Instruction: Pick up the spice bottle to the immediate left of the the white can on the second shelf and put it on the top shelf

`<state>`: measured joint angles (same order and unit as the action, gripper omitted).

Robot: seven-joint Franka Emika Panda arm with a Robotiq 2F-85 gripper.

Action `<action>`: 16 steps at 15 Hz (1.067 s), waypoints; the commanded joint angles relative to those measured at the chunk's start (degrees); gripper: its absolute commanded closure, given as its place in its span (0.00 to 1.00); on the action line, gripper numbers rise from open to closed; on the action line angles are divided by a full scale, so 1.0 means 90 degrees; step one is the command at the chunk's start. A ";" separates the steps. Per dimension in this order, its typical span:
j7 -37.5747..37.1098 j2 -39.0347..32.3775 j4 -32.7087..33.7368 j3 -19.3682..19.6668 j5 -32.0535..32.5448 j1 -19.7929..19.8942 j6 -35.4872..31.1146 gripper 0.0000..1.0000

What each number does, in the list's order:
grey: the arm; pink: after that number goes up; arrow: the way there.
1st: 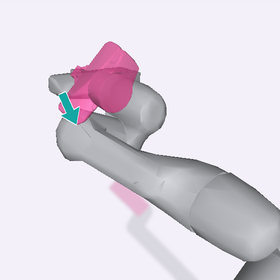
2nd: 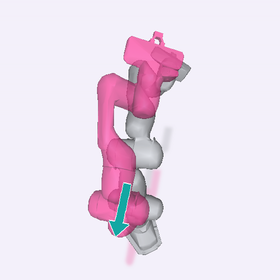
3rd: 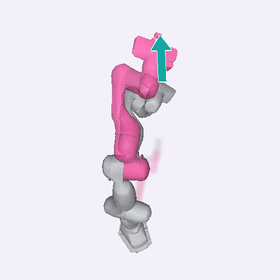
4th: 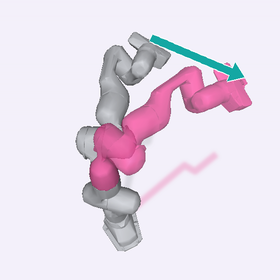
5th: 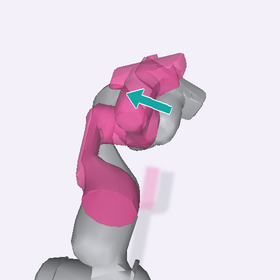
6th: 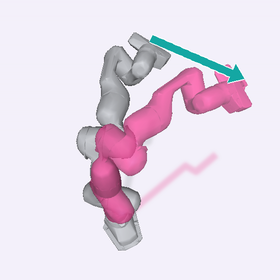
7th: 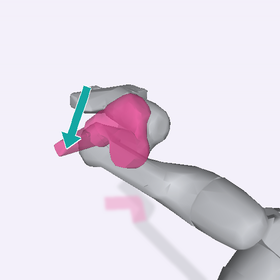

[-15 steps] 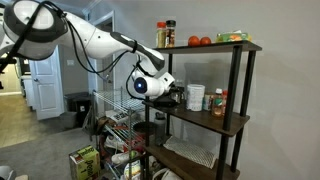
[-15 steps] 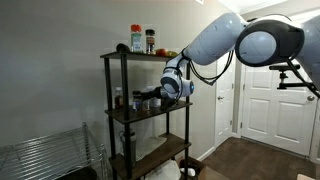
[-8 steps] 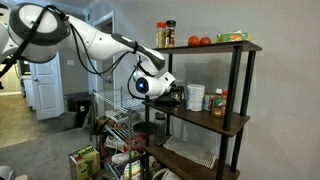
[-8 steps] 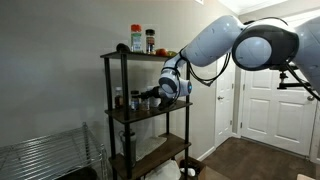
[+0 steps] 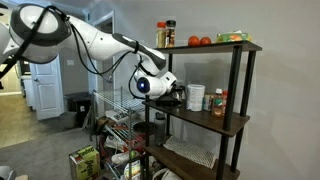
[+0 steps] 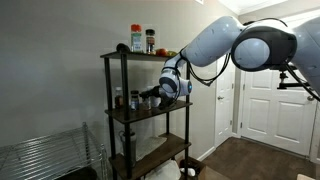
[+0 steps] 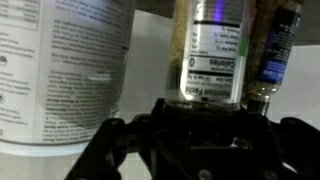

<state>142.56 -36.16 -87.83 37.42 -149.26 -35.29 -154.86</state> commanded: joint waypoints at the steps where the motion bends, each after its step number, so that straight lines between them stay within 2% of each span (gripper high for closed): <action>1: -0.0071 0.0118 -0.0071 0.0053 0.0000 0.0008 0.0075 0.65; 9: 0.0156 0.0960 -0.0866 0.0314 0.0000 -0.0306 0.0119 0.65; 16: 0.0324 0.1867 -0.2098 0.0733 0.0000 -0.0907 0.0038 0.65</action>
<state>142.62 -25.59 -99.72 41.95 -149.26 -40.19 -154.90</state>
